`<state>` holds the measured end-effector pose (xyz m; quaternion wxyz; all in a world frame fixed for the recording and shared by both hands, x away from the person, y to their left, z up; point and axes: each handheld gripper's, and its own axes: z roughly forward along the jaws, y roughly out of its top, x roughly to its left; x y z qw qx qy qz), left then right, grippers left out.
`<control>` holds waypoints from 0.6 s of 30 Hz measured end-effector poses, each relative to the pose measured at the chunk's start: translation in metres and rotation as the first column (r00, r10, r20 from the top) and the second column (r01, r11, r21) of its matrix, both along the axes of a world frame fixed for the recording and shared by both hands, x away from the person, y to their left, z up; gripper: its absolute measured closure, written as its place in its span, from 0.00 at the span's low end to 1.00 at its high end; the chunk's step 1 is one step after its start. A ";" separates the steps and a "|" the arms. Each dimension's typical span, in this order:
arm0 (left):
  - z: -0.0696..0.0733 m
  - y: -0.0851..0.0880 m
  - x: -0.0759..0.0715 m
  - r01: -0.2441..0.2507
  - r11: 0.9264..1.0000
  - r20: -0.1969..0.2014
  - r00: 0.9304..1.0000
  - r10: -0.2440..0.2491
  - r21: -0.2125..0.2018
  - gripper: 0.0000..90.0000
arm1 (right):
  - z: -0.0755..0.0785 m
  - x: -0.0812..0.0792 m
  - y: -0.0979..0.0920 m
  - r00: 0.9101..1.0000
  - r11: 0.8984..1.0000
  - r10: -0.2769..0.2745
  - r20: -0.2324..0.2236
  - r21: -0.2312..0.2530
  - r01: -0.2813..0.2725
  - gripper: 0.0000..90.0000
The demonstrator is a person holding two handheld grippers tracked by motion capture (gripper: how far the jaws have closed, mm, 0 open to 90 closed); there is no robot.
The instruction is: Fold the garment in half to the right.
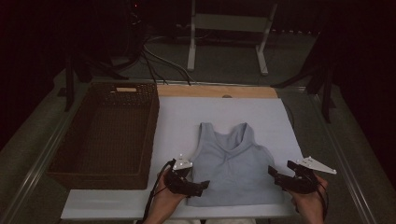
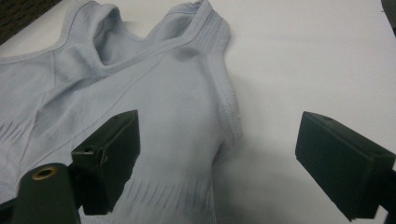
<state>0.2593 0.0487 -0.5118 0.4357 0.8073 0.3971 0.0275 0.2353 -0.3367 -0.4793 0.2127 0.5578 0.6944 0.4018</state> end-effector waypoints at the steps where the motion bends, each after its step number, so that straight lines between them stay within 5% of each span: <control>1: 0.000 0.000 0.001 0.000 1.000 0.000 1.000 0.000 0.001 0.08 | 0.000 0.000 0.000 1.000 1.000 -0.001 0.002 0.000 0.001 0.16; 8: 0.003 -0.002 0.009 -0.031 0.999 -0.011 0.999 0.031 -0.015 0.19 | 0.001 -0.001 0.001 1.000 1.000 0.002 0.008 0.001 -0.002 0.16; 12: 0.004 -0.005 0.010 -0.043 0.999 -0.002 0.999 0.043 0.012 0.20 | 0.001 -0.001 0.001 1.000 1.000 0.002 0.011 0.003 -0.003 0.16; 16: 0.006 -0.003 0.011 -0.070 0.998 0.003 0.998 0.070 0.005 0.39 | 0.001 -0.002 0.001 1.000 1.000 0.006 0.012 0.001 -0.006 0.16; 18: 0.007 -0.002 0.011 -0.070 0.998 -0.002 0.998 0.070 -0.008 0.57 | 0.002 -0.002 0.002 1.000 1.000 0.009 0.015 0.001 -0.009 0.16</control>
